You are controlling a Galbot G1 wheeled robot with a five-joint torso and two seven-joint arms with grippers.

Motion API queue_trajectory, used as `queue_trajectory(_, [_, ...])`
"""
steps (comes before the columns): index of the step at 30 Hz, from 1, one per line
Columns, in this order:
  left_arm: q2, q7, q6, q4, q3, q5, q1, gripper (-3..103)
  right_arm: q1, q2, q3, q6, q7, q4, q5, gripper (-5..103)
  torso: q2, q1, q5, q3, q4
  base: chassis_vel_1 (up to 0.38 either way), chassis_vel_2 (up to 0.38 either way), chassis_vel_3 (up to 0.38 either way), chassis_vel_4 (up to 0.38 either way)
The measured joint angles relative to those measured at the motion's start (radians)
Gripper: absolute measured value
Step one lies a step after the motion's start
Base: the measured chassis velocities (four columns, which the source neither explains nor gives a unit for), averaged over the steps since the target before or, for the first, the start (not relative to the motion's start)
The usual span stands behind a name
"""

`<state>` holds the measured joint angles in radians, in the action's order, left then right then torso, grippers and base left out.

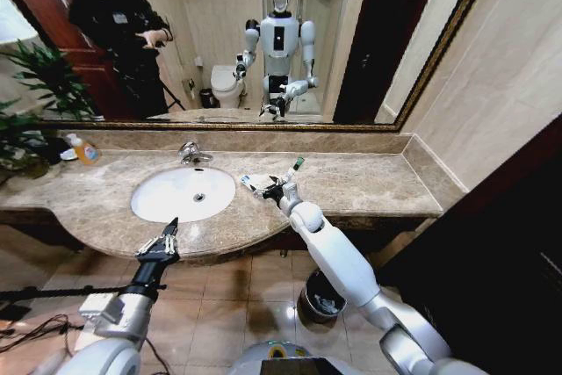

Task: Pick up the trash from the sink and place it in the trash bin.

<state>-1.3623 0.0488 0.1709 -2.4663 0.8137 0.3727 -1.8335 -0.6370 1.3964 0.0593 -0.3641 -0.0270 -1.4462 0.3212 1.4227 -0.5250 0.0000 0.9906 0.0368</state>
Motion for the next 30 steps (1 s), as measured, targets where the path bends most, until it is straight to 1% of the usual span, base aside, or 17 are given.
queue_trajectory(5, [0.000,0.000,0.000,0.000,0.000,0.000,0.000,0,0.013,0.010,0.018,0.000,0.005,0.039,-0.001,95,0.000,0.000,0.0000,0.000,-0.0001,0.000,0.000,0.000,0.000])
queue_trajectory(7, [0.000,0.000,0.000,0.000,0.000,0.000,0.000,0,0.015,0.015,0.020,0.002,0.008,0.046,-0.001,93,0.000,0.000,0.0000,0.000,0.0000,0.000,0.000,0.000,0.000])
queue_trajectory(10, [0.000,0.000,0.000,0.000,0.000,0.000,0.000,0,0.016,0.025,0.028,0.008,0.015,0.063,-0.002,87,0.000,0.000,0.0000,0.000,0.0000,0.000,0.000,0.000,0.000])
queue_trajectory(12, [0.000,0.000,0.000,0.000,0.000,0.000,0.000,0,0.018,0.028,0.030,0.010,0.016,0.071,-0.003,86,0.000,0.000,0.0000,0.000,0.0000,0.000,0.000,0.000,0.000])
queue_trajectory(14, [0.000,0.000,0.000,0.000,0.000,0.000,0.000,0,0.022,0.034,0.030,0.012,0.020,0.084,-0.003,80,0.000,0.000,0.0000,0.000,0.0000,0.000,0.000,0.000,0.000])
queue_trajectory(16, [0.000,0.000,0.000,0.000,0.000,0.000,0.000,0,0.023,0.035,0.030,0.013,0.021,0.086,-0.003,80,0.000,0.000,0.0000,0.000,0.0000,0.000,0.000,0.000,0.000])
queue_trajectory(19, [0.000,0.000,0.000,0.000,0.000,0.000,0.000,0,0.028,0.033,0.029,0.017,0.022,0.092,-0.004,66,0.000,0.000,0.0000,0.000,0.0000,0.000,0.000,0.000,0.000])
queue_trajectory(20, [0.000,0.000,0.000,0.000,0.000,0.000,0.000,0,0.028,0.033,0.029,0.017,0.022,0.092,-0.004,66,0.000,0.000,0.0000,0.000,0.0000,0.000,0.000,0.000,0.000])
queue_trajectory(23, [0.000,0.000,0.000,0.000,0.000,0.000,0.000,0,0.028,0.030,0.029,0.019,0.023,0.092,-0.004,51,0.000,0.000,0.0000,0.000,0.0000,0.000,0.000,0.000,0.000])
queue_trajectory(24, [0.000,0.000,0.000,0.000,0.000,0.000,0.000,0,0.028,0.030,0.029,0.019,0.023,0.092,-0.004,51,0.000,0.000,0.0000,0.000,0.0000,0.000,0.000,0.000,0.000])
queue_trajectory(25, [0.000,0.000,0.000,0.000,0.000,0.000,0.000,0,0.028,0.028,0.029,0.019,0.023,0.090,-0.004,45,0.000,0.000,0.0000,0.000,0.0000,0.000,0.000,0.000,0.000])
queue_trajectory(26, [0.000,0.000,0.000,0.000,0.000,0.000,0.000,0,0.027,0.027,0.029,0.019,0.023,0.089,-0.004,45,0.000,0.000,0.0000,0.000,0.0000,0.000,0.000,0.000,0.000])
queue_trajectory(28, [0.000,0.000,0.000,0.000,0.000,0.000,0.000,0,0.024,0.026,0.030,0.018,0.023,0.084,-0.004,34,0.000,0.000,0.0000,0.000,0.0000,0.000,0.000,0.000,0.000])
queue_trajectory(29, [0.000,0.000,0.000,0.000,0.000,0.000,0.000,0,0.024,0.026,0.030,0.018,0.023,0.084,-0.004,34,0.000,0.000,0.0000,0.000,0.0000,0.000,0.000,0.000,0.000])
queue_trajectory(30, [0.000,0.000,0.000,0.000,0.000,0.000,0.000,0,0.022,0.026,0.030,0.018,0.025,0.082,-0.004,30,0.000,0.000,0.0000,0.000,0.0000,0.000,0.000,0.000,0.000])
